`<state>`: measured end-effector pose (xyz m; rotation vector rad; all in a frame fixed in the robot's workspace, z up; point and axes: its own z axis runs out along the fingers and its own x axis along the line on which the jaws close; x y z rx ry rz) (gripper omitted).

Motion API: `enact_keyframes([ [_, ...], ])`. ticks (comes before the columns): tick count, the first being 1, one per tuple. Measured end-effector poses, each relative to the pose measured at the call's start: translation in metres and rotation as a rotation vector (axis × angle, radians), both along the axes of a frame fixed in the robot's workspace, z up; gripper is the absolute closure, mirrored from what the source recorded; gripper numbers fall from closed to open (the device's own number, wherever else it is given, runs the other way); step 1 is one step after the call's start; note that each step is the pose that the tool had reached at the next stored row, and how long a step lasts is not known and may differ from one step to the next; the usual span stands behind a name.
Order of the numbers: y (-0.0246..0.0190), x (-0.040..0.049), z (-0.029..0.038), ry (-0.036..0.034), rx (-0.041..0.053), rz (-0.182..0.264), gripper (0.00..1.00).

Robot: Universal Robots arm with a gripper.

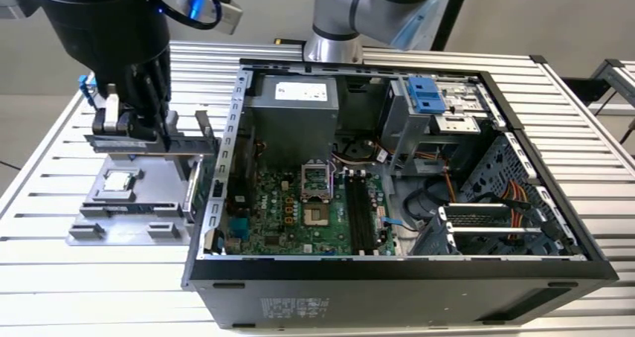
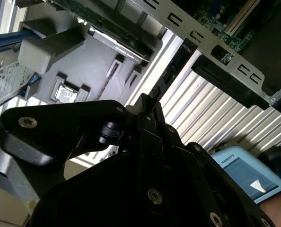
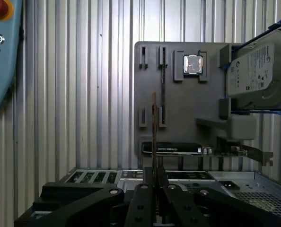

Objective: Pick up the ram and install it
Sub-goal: 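Pick up the ram and move it above insertion slot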

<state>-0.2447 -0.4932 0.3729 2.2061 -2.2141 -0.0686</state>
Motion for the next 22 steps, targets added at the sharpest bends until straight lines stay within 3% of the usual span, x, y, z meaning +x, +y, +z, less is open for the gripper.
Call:
enact_keyframes([
  [22, 0.0000, 0.0390, 0.0000, 0.0072, 0.0000, 0.000, 1.00],
])
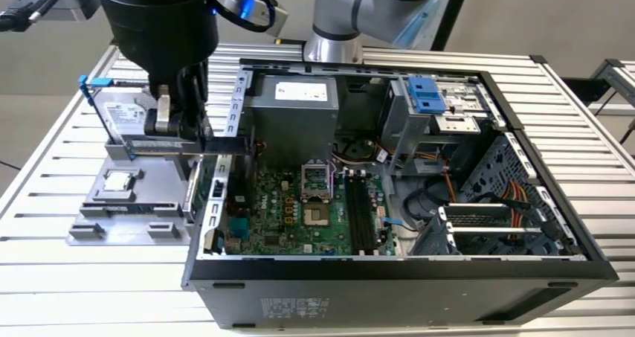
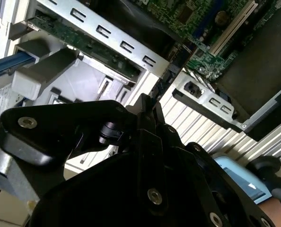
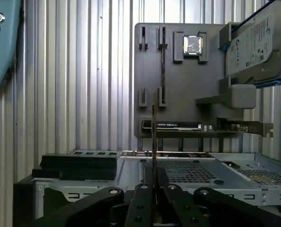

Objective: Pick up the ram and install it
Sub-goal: 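Pick up the ram and move it above insertion slot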

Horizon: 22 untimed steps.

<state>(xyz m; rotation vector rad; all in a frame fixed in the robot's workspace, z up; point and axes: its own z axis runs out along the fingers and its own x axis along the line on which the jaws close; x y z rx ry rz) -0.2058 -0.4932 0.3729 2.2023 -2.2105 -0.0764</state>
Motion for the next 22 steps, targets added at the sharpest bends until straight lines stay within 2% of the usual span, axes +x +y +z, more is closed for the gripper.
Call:
enact_keyframes([
  [22, 0.0012, 0.0377, 0.0000, 0.0006, -0.0003, 0.000, 1.00],
])
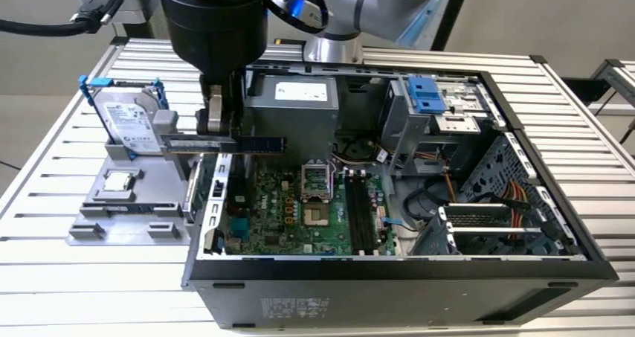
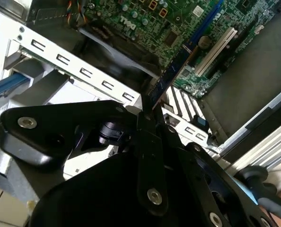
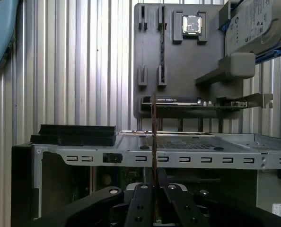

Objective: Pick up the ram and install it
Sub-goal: 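Pick up the ram and move it above insertion slot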

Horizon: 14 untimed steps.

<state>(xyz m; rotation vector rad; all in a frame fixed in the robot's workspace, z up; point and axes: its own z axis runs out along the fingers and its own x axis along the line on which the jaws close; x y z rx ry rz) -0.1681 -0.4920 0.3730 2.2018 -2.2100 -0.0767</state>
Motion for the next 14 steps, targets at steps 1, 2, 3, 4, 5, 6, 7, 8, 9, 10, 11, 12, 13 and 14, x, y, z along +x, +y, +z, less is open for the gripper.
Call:
enact_keyframes([
  [1, 0.0001, 0.0015, 0.0000, 0.0000, 0.0000, 0.000, 1.00],
  [2, 0.0002, 0.0028, 0.0000, 0.0000, 0.0000, 0.000, 1.00],
  [3, 0.0002, 0.0039, 0.0000, 0.0000, -0.0001, 0.000, 1.00],
  [4, 0.0002, 0.0051, 0.0000, 0.0000, 0.0001, 0.000, 1.00],
  [5, 0.0003, 0.0063, 0.0000, 0.0000, -0.0001, 0.000, 1.00],
  [6, 0.0003, 0.0075, 0.0000, 0.0000, 0.0000, 0.000, 1.00],
  [7, 0.0004, 0.0088, 0.0000, 0.0000, 0.0000, 0.000, 1.00],
  [8, 0.0004, 0.0100, 0.0000, 0.0000, 0.0000, 0.000, 1.00],
  [9, 0.0005, 0.0113, 0.0000, 0.0000, 0.0000, 0.000, 1.00],
  [10, 0.0005, 0.0127, 0.0000, 0.0000, 0.0001, 0.000, 1.00],
  [11, 0.0005, 0.0141, 0.0000, 0.0000, 0.0001, 0.000, 1.00],
  [12, 0.0006, 0.0158, 0.0000, 0.0000, 0.0000, 0.000, 1.00],
  [13, 0.0006, 0.0172, 0.0000, 0.0000, 0.0000, 0.000, 1.00],
  [14, 0.0006, 0.0188, 0.0000, 0.0000, 0.0000, 0.000, 1.00],
])
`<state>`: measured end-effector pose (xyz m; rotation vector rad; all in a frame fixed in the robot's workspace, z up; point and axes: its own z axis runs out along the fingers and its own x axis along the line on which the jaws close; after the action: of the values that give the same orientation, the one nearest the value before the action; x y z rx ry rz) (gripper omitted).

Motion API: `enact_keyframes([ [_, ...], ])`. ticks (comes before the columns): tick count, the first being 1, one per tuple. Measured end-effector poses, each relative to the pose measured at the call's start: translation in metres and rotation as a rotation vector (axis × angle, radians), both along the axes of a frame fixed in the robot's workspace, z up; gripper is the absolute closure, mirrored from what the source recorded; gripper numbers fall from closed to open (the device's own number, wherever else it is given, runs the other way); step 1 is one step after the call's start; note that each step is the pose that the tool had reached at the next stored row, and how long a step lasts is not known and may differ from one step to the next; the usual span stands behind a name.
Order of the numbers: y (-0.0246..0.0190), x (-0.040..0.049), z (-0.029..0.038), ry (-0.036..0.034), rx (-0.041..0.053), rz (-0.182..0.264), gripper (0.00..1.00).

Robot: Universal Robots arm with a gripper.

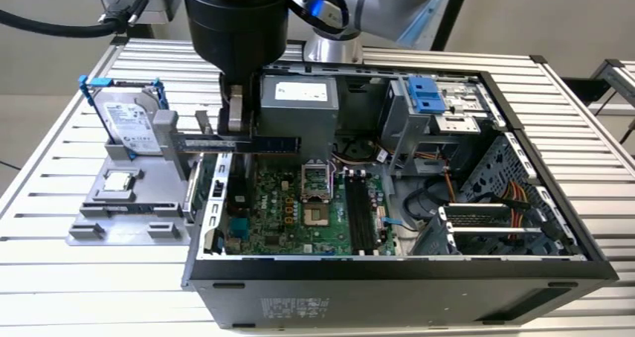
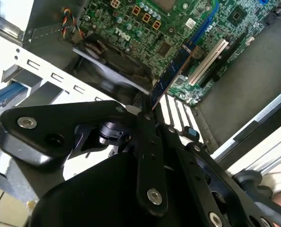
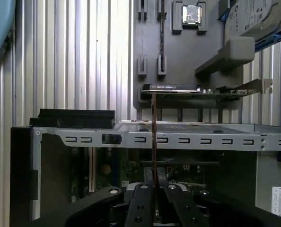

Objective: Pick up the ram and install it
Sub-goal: 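Pick up the ram and move it above insertion slot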

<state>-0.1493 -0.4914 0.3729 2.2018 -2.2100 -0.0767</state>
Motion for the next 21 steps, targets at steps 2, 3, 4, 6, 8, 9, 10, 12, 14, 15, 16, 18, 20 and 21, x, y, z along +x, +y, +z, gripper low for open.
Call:
enact_keyframes([
  [2, 0.0000, 0.0030, 0.0000, 0.0000, 0.0000, 0.000, 1.00],
  [3, 0.0000, 0.0045, 0.0000, 0.0000, -0.0001, 0.000, 1.00],
  [4, 0.0001, 0.0059, 0.0000, 0.0000, 0.0000, 0.000, 1.00],
  [6, 0.0001, 0.0084, 0.0000, 0.0000, 0.0000, 0.000, 1.00],
  [8, 0.0001, 0.0106, 0.0000, 0.0000, 0.0000, 0.000, 1.00],
  [9, 0.0001, 0.0114, 0.0000, -0.0001, 0.0001, 0.000, 1.00],
  [10, 0.0001, 0.0121, 0.0000, 0.0000, 0.0000, 0.000, 1.00],
  [12, 0.0001, 0.0133, 0.0000, 0.0000, -0.0001, 0.000, 1.00],
  [14, 0.0001, 0.0143, 0.0000, 0.0000, 0.0000, 0.000, 1.00],
  [15, 0.0001, 0.0150, 0.0000, 0.0000, 0.0001, 0.000, 1.00],
  [16, 0.0001, 0.0157, 0.0000, 0.0000, 0.0000, 0.000, 1.00],
  [18, 0.0001, 0.0165, 0.0000, 0.0000, 0.0000, 0.000, 1.00],
  [20, 0.0001, 0.0166, 0.0000, 0.0000, 0.0001, 0.000, 1.00],
  [21, 0.0001, 0.0167, 0.0000, 0.0001, 0.0000, 0.000, 1.00],
])
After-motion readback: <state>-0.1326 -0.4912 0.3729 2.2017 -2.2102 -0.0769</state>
